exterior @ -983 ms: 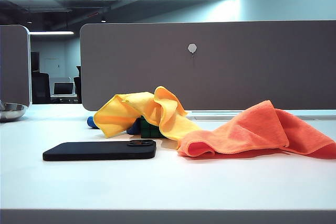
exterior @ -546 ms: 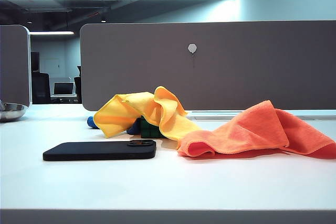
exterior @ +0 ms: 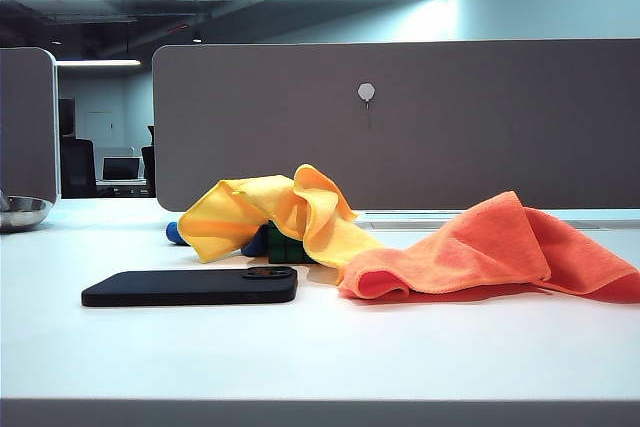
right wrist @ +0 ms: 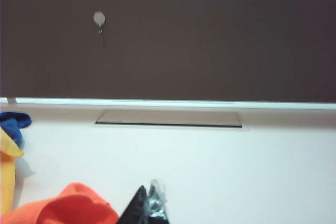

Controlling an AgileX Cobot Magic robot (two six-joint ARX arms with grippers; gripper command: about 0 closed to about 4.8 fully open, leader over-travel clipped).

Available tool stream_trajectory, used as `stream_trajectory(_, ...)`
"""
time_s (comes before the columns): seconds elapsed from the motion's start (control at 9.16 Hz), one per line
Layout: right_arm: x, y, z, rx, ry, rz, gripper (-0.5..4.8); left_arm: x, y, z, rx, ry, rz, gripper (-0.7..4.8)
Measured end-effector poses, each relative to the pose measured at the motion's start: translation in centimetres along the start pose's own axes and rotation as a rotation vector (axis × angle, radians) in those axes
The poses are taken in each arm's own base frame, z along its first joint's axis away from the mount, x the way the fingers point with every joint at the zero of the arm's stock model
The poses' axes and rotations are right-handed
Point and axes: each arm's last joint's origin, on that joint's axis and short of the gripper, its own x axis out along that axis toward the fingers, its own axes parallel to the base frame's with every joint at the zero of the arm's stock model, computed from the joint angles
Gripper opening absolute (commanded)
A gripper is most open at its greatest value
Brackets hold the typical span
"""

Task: Pick up a rag that is the same color as the top surface of the Rubik's Cube and cover the cube with it.

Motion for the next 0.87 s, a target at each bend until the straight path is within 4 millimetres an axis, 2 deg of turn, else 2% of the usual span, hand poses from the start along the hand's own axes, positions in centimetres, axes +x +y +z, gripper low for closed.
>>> stream_trajectory(0.33, 0.0, 0.1, 0.14, -0.003, -0.014, 0.035, -0.01, 0.0, -0.01, -0.13, -0.071, 0.013, 0.0, -0.06)
stream_trajectory(0.87, -0.02, 0.23, 0.49, -0.015, -0.05, 0.076, -0.01, 0.0, -0.01, -0.07, -0.091, 0.006, 0.0, -0.06)
